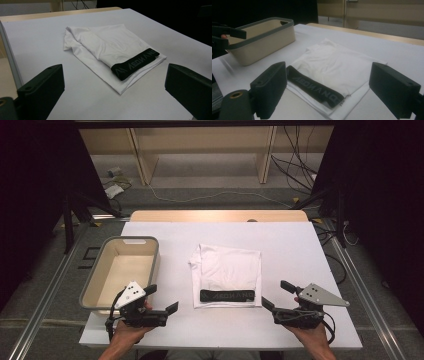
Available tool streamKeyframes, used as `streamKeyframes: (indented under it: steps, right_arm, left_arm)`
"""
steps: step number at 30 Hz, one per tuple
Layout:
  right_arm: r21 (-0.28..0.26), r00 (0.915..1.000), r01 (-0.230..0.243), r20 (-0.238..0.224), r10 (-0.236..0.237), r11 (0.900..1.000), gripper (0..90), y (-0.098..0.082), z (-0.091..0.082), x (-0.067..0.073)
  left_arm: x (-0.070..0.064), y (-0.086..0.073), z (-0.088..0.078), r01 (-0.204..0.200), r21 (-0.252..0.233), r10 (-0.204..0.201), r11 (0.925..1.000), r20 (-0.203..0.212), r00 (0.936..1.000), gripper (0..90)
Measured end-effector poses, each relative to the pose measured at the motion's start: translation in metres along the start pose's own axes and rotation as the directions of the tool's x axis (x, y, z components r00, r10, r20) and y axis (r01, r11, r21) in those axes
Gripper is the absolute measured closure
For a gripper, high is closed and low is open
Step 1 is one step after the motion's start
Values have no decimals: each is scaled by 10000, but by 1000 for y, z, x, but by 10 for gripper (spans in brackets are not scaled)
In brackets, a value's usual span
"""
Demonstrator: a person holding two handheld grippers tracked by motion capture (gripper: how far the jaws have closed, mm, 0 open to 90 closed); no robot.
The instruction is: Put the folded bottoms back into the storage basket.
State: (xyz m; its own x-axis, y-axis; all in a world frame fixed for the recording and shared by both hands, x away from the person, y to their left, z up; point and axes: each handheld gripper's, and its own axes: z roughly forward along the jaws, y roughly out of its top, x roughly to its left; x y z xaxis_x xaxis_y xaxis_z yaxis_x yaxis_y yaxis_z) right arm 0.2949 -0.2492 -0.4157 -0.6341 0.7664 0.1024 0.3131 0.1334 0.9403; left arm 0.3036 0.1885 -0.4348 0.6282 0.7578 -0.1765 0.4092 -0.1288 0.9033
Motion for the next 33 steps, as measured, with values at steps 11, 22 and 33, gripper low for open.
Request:
streamKeyframes:
  steps: [11,22,33]
  right_arm:
    - [-10,9999,130,96,-130,9999,158,2,2,0]
    - [217,9974,517,486,-527,9984,157,12,16,-14]
    - [606,9934,631,923,-686,9962,154,28,42,-40]
  left_arm:
    - [-3,1,1,-150,59,149,9999,42,9999,25]
    - [-5,5,13,169,277,-176,9995,250,9995,30]
    - [-6,9,28,1059,1510,-1118,9828,309,9933,56]
